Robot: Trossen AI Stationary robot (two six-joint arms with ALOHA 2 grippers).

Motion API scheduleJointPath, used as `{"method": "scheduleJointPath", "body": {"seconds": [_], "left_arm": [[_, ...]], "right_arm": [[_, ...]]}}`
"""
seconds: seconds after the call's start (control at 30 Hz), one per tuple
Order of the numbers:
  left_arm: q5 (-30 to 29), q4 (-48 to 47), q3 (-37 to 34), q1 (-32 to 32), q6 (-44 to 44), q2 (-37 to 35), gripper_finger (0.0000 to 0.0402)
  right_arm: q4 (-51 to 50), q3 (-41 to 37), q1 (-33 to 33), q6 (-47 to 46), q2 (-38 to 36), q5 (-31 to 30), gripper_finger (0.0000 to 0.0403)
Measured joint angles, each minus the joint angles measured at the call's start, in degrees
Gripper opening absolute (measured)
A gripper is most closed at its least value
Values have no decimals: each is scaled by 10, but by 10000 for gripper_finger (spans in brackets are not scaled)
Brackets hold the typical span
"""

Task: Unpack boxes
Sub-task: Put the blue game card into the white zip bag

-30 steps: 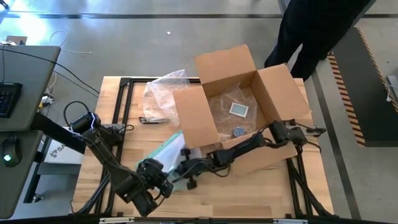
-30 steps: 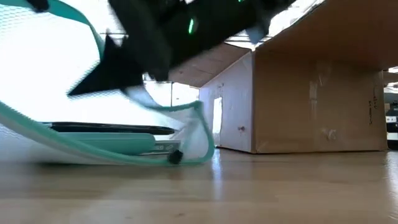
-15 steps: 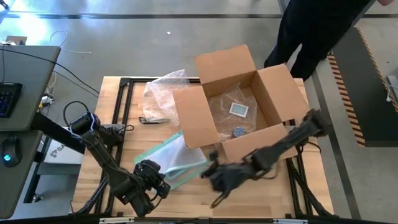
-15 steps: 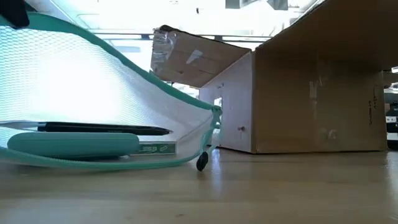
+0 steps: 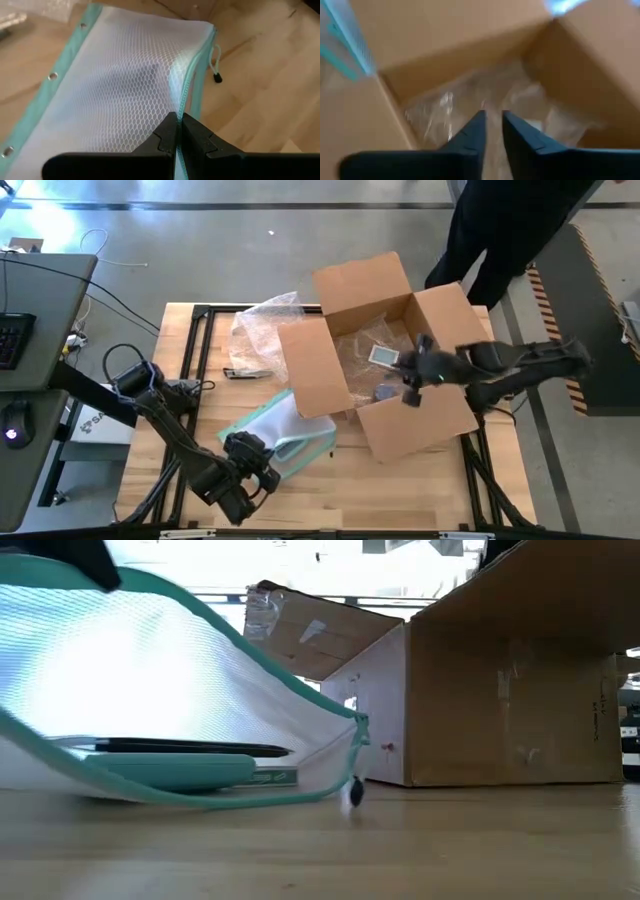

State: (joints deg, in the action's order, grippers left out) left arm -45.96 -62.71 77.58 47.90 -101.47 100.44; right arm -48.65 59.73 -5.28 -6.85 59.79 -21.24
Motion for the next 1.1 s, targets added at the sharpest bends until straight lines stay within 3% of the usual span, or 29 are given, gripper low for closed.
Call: {"method": "scheduleJointPath", "body": {"seconds": [0.23,0.37,0.47,0.73,0.93,1.1], "left_arm": [[1,15,0,-19,67,0,0],[-20,17,0,-22,79,2,0],[-46,17,0,-25,99,5,0],[-65,-46,0,-52,110,5,0],[-62,-81,0,-86,127,5,0],[-38,-80,0,-101,153,5,0]], "right_arm": [[-42,-22,142,33,41,121,221],[-36,-41,180,54,75,142,303],[-31,-47,211,68,107,128,336],[60,-48,284,129,212,135,333],[166,-48,364,229,302,210,324],[166,-46,405,295,356,235,323]]}}
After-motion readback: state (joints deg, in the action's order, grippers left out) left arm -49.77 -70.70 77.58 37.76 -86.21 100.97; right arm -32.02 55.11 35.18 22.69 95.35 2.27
